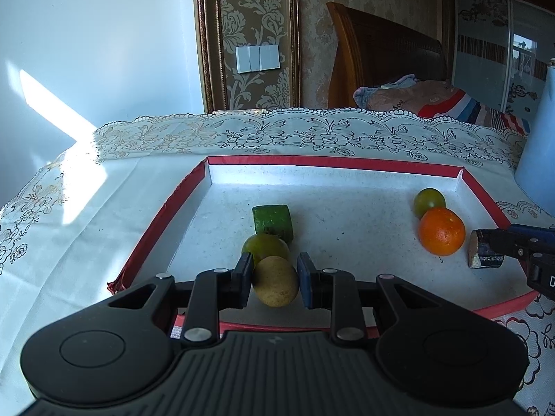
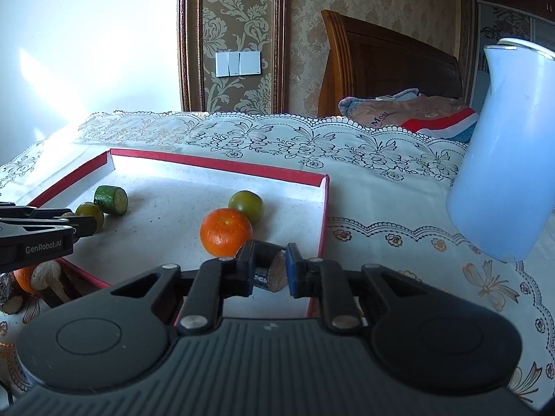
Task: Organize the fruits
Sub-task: 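Grasp the dark cylindrical chunk with the right tool while the left holds the brown fruit in the tray, then open the left tool to release the brown fruit while the right lowers the dark chunk into the tray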
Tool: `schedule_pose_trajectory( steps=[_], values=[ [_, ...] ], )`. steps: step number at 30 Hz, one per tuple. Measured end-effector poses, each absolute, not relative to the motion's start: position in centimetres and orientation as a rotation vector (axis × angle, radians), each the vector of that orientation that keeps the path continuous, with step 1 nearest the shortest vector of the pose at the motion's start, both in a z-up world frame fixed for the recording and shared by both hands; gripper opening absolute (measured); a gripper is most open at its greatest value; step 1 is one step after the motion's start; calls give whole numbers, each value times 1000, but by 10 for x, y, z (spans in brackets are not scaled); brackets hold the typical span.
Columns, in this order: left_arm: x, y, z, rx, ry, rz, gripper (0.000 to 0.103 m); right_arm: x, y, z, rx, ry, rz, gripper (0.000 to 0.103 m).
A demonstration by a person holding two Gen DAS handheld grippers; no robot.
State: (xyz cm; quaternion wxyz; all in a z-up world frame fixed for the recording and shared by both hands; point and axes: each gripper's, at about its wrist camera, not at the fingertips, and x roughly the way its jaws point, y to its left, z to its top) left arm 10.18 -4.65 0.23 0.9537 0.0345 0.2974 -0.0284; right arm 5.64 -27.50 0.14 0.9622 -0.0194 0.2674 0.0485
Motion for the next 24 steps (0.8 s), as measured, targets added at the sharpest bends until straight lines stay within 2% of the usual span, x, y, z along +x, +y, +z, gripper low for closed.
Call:
schedule_pose_trajectory(
  steps=[24],
  values=[
    [108,-64,-8,161,601,-13,27,57,-278,1,-4,554,92,22]
  ],
)
